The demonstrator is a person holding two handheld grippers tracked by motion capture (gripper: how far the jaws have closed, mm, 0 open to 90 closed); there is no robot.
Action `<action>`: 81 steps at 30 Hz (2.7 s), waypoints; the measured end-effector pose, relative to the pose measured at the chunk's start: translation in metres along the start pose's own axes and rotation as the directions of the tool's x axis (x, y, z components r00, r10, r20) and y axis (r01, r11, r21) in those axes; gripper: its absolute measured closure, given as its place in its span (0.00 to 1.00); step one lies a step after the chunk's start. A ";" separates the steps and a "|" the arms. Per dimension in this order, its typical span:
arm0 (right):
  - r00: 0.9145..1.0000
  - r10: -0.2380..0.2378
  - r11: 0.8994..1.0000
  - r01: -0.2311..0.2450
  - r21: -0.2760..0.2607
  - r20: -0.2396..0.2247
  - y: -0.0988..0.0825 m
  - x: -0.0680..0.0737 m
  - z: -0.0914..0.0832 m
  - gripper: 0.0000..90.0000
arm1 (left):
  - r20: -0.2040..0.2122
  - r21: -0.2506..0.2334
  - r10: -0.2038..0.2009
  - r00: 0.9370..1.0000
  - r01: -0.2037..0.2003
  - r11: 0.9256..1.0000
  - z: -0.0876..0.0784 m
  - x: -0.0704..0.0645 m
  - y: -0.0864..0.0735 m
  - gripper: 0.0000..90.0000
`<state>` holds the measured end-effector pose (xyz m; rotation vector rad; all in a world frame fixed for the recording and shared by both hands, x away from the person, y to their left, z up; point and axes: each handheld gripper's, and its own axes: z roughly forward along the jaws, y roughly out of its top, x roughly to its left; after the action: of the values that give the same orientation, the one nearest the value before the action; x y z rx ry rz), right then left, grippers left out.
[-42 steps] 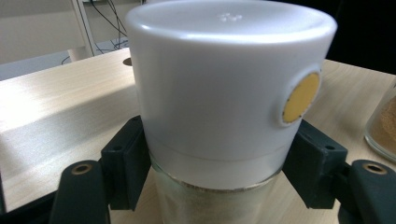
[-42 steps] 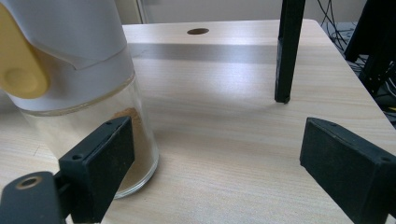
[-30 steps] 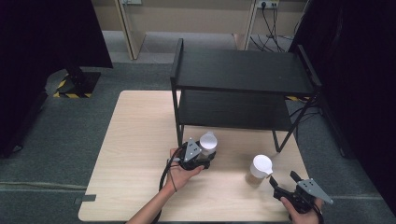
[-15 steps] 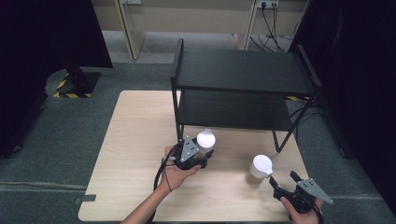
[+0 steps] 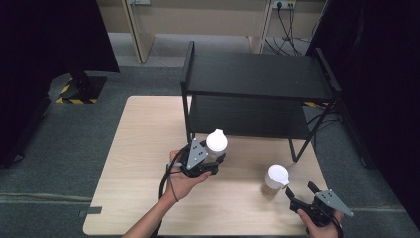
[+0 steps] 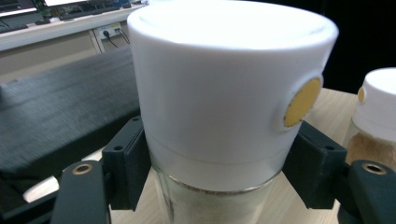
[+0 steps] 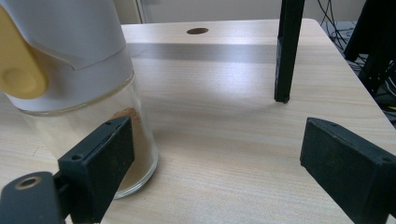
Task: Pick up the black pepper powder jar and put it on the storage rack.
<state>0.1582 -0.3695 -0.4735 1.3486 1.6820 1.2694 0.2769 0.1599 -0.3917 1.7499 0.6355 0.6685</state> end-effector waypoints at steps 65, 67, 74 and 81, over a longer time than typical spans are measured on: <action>1.000 0.010 1.000 -0.010 -0.002 0.002 0.000 -0.001 0.000 0.12 | -0.093 -0.128 0.033 0.995 -0.045 0.991 -0.045 0.016 0.126 0.34; 1.000 0.010 1.000 -0.010 -0.001 0.002 0.000 -0.001 0.000 0.12 | -0.093 -0.130 0.034 0.995 -0.046 0.991 -0.045 0.016 0.128 0.34; 1.000 0.013 1.000 -0.013 -0.001 0.002 0.000 -0.001 0.000 0.12 | -0.093 -0.147 0.029 0.995 -0.042 0.988 -0.047 0.018 0.142 0.34; 1.000 0.017 1.000 -0.017 -0.002 0.001 0.000 -0.001 0.000 0.12 | -0.100 -0.160 0.034 0.994 -0.050 0.986 -0.047 0.018 0.159 0.34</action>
<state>0.1583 -0.3707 -0.4740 1.3646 1.6713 1.2794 0.2699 0.1640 -0.2246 1.5911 0.5947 0.8165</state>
